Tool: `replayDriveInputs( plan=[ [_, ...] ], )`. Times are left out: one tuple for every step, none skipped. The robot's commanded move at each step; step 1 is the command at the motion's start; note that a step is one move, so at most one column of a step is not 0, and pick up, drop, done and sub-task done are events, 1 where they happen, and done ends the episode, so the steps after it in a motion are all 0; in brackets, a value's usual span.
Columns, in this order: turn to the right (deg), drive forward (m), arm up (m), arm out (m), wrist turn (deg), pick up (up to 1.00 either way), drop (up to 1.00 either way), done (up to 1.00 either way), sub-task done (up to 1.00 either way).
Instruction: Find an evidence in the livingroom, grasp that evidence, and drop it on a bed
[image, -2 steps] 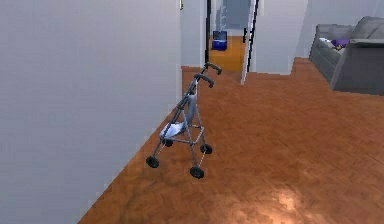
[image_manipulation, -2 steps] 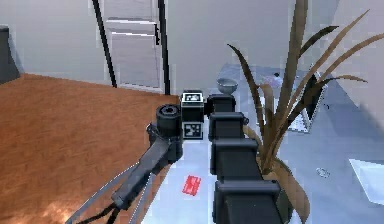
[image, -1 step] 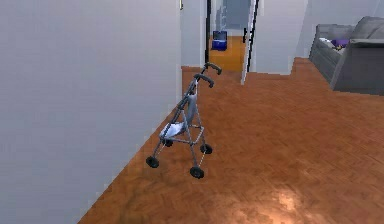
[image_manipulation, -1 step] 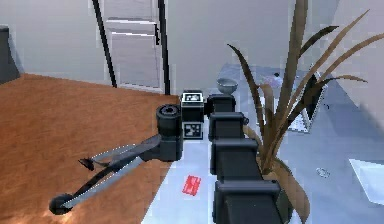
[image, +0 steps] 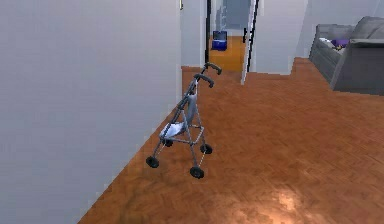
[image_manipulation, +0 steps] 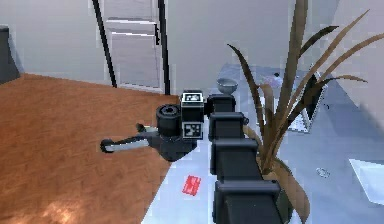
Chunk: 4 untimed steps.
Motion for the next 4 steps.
replayDriveInputs(
  plan=[
    [0.0,0.0,0.0,0.0,45.0,0.0,0.0,0.0,0.0],
    [0.0,0.0,0.0,0.0,12.0,0.0,0.0,0.0,0.0],
    [0.0,0.0,-0.3,0.0,0.0,0.0,0.0,0.0,0.0],
    [0.0,0.0,0.0,0.0,0.0,1.0,0.0,0.0,0.0]
  ],
)
